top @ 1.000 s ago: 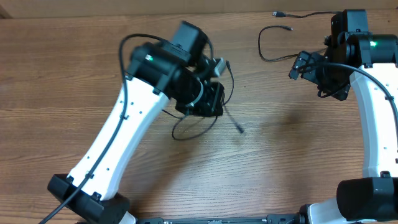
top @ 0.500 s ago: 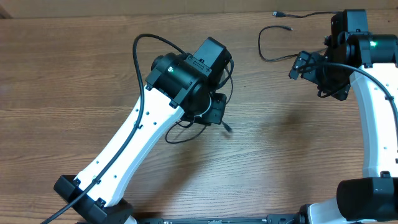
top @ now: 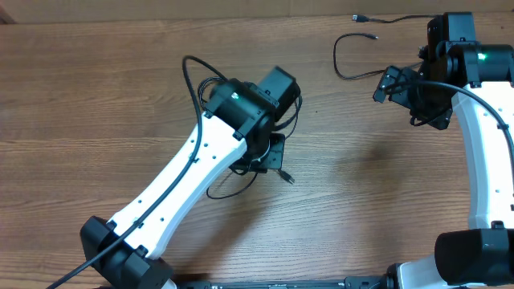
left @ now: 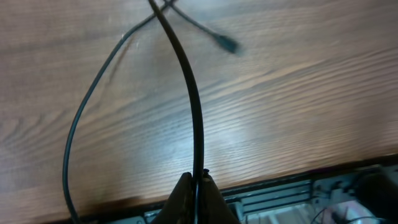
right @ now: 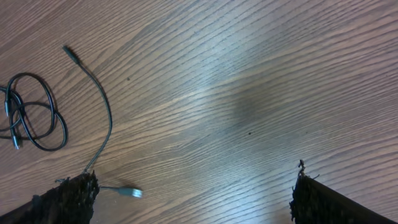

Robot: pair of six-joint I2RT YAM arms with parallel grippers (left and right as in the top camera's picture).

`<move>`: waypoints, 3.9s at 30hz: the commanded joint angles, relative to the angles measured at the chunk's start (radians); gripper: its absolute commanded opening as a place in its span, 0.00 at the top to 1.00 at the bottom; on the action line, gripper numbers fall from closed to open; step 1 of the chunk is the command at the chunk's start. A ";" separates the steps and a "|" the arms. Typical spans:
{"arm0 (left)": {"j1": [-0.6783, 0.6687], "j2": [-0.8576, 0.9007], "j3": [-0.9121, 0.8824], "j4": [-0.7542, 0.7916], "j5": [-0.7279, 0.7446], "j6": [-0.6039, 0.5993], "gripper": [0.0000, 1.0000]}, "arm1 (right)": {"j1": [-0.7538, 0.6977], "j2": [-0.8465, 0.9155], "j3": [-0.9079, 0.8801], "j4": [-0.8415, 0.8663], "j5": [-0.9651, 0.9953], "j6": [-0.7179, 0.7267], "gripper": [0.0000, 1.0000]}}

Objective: Untangle cables

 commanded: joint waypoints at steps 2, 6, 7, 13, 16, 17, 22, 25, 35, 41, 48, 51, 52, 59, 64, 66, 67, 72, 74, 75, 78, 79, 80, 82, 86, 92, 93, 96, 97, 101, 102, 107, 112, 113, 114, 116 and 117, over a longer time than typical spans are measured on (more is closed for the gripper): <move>-0.010 0.005 -0.080 0.014 -0.043 -0.032 0.95 | -0.002 -0.016 0.000 0.005 -0.006 0.008 0.00; -0.010 0.005 -0.117 0.014 -0.100 -0.032 0.82 | -0.002 -0.016 0.000 0.005 -0.006 0.008 0.00; -0.010 0.005 -0.118 0.011 -0.111 -0.032 0.78 | -0.002 -0.016 0.000 0.005 -0.006 0.008 0.00; -0.010 0.005 -0.118 0.009 -0.122 -0.030 0.51 | -0.002 -0.016 0.000 0.005 -0.006 0.008 0.00; -0.010 0.005 -0.118 0.008 -0.121 -0.014 0.43 | -0.002 -0.016 0.000 0.005 -0.006 0.008 0.00; -0.010 0.005 -0.118 0.006 -0.121 -0.005 0.36 | -0.002 -0.016 0.000 0.005 -0.006 0.008 0.00; -0.010 0.005 -0.118 -0.023 -0.122 -0.001 0.00 | -0.002 -0.016 0.000 0.005 -0.006 0.008 0.00; -0.010 0.005 -0.118 -0.036 -0.126 -0.002 0.00 | -0.002 -0.016 0.000 0.005 -0.006 0.008 0.00; -0.008 0.005 -0.044 -0.069 -0.157 -0.002 0.00 | -0.002 -0.016 0.000 0.005 -0.006 0.008 0.00; -0.002 0.005 -0.033 -0.054 -0.163 -0.002 0.01 | -0.002 -0.016 0.000 0.005 -0.006 0.008 0.00; -0.003 0.005 -0.033 -0.040 -0.161 -0.002 0.00 | -0.002 -0.016 0.000 0.005 -0.006 0.008 0.00; -0.002 0.005 -0.034 -0.039 -0.163 -0.003 0.00 | -0.002 -0.016 0.000 0.005 -0.006 0.008 0.00; 0.000 0.005 -0.034 -0.038 -0.167 -0.012 0.00 | -0.002 -0.016 0.000 0.005 -0.006 0.008 0.00; 0.061 0.005 -0.034 -0.013 -0.171 -0.062 0.01 | -0.002 -0.016 0.000 0.005 -0.006 0.008 0.00; 0.114 0.005 -0.034 0.002 -0.146 -0.061 0.00 | -0.002 -0.016 0.000 0.005 -0.006 0.008 0.00; 0.130 0.005 -0.034 0.001 -0.146 -0.061 0.01 | -0.002 -0.016 0.000 0.008 -0.016 0.010 0.00; 0.137 0.005 -0.034 0.001 -0.146 -0.061 0.00 | -0.002 -0.016 0.000 0.017 -0.039 0.010 0.00; 0.175 0.005 -0.034 -0.008 -0.151 -0.026 0.00 | -0.002 -0.016 0.000 0.038 -0.173 0.009 0.00; 0.190 0.005 -0.034 -0.016 -0.151 -0.023 0.01 | -0.002 -0.016 0.000 0.038 -0.219 0.009 0.00; 0.200 0.005 -0.034 -0.018 -0.151 -0.023 0.01 | -0.002 -0.016 0.000 0.028 -0.251 0.009 0.00; 0.226 0.005 -0.035 -0.014 -0.151 -0.023 0.00 | 0.002 -0.016 -0.001 0.031 -0.416 0.012 0.00; 0.236 0.005 -0.035 -0.012 -0.151 -0.024 0.00 | 0.010 -0.016 -0.002 0.035 -0.451 0.011 0.00; 0.246 0.005 -0.035 -0.010 -0.151 -0.024 0.00 | 0.025 -0.015 -0.002 0.040 -0.459 0.011 0.00; 0.272 0.005 -0.035 -0.005 -0.150 -0.024 0.01 | 0.063 -0.014 -0.002 0.051 -0.425 0.002 0.00; 0.297 0.005 -0.035 -0.002 -0.148 -0.024 0.00 | 0.167 0.004 -0.003 0.054 -0.280 0.002 0.00; 0.306 0.005 -0.035 0.016 -0.214 -0.024 0.00 | 0.301 0.087 -0.024 0.120 -0.177 0.035 0.00; 0.315 0.005 -0.035 0.016 -0.214 -0.024 0.00 | 0.314 0.105 -0.025 0.135 -0.167 0.035 0.00; 0.341 0.005 -0.035 0.005 -0.214 -0.024 0.00 | 0.340 0.149 -0.026 0.164 -0.188 0.035 0.00; 0.354 0.005 -0.035 0.002 -0.215 -0.024 0.00 | 0.343 0.158 -0.026 0.170 -0.197 0.035 0.00; 0.409 0.005 -0.035 0.002 -0.214 -0.024 0.00 | 0.344 0.184 -0.039 0.209 -0.195 0.035 0.00; 0.420 0.005 -0.035 0.002 -0.214 -0.024 0.00 | 0.344 0.188 -0.051 0.225 -0.196 0.035 0.00; 0.454 0.005 -0.038 0.002 -0.209 -0.024 0.01 | 0.351 0.208 -0.133 0.307 -0.200 0.117 0.00; 0.454 0.005 -0.058 0.030 -0.209 -0.024 0.00 | 0.361 0.251 -0.160 0.337 -0.200 0.208 0.09; 0.454 0.005 -0.065 0.035 -0.208 -0.024 0.00 | 0.366 0.263 -0.164 0.337 -0.202 0.235 0.10; 0.454 0.005 -0.072 0.039 -0.209 -0.023 0.00 | 0.371 0.267 -0.168 0.336 -0.211 0.245 0.10; 0.454 0.005 -0.090 0.045 -0.214 -0.023 0.00 | 0.389 0.281 -0.182 0.338 -0.266 0.253 0.10; 0.454 0.005 -0.100 0.048 -0.217 -0.023 0.00 | 0.401 0.285 -0.190 0.339 -0.297 0.253 0.09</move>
